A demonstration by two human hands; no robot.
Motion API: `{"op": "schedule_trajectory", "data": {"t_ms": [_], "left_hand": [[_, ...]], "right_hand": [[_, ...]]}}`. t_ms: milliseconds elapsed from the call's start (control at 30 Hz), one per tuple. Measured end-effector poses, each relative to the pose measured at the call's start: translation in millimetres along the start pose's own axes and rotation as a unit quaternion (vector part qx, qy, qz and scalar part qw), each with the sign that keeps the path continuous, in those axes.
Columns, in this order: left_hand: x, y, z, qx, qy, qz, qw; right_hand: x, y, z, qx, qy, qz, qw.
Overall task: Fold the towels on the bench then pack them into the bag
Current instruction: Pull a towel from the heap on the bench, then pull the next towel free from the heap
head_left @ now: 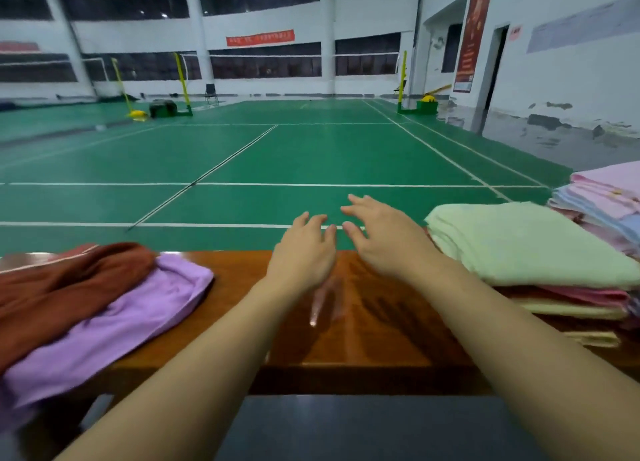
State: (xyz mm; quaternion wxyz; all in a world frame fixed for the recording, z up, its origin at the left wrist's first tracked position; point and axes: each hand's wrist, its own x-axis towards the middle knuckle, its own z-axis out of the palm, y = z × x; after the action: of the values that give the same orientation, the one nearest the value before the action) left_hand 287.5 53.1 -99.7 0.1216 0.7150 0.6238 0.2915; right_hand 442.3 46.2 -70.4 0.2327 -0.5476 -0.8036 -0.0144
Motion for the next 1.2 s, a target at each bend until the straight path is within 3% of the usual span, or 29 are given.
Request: {"op": "schedule_trajectory", "data": {"t_ms": [467,733,867,933,1033,1067,1100,1200], "left_hand": [[-62,-165,-87,0.128,0.120,-0.146,0.974],[-81,-200,-101,0.201,0.112,-0.100,0.968],[-76,-203,-104,0.230,0.098,-0.125,0.960],[-73,-205,-107,0.224,0.086,-0.150,0.959],[-71,-202,-108,0.208,0.070,-0.168,0.961],[-70,-200,-106,0.208,0.066,-0.172,0.961],[-69,-197,-104,0.209,0.064,-0.173,0.960],[-65,-186,-99,0.195,0.056,-0.172,0.964]], "right_hand": [[42,-153,122,0.135,-0.124,-0.104,0.978],[44,-178,142,0.146,-0.129,-0.001,0.981],[46,-164,132,0.254,-0.116,0.040,0.959],[49,-150,126,0.424,-0.096,0.131,0.891],[51,-129,111,0.666,-0.063,0.279,0.688],[49,-124,105,0.692,-0.042,0.306,0.653],[47,-118,99,0.704,-0.019,0.326,0.631],[39,-104,86,0.699,0.042,0.366,0.613]]}}
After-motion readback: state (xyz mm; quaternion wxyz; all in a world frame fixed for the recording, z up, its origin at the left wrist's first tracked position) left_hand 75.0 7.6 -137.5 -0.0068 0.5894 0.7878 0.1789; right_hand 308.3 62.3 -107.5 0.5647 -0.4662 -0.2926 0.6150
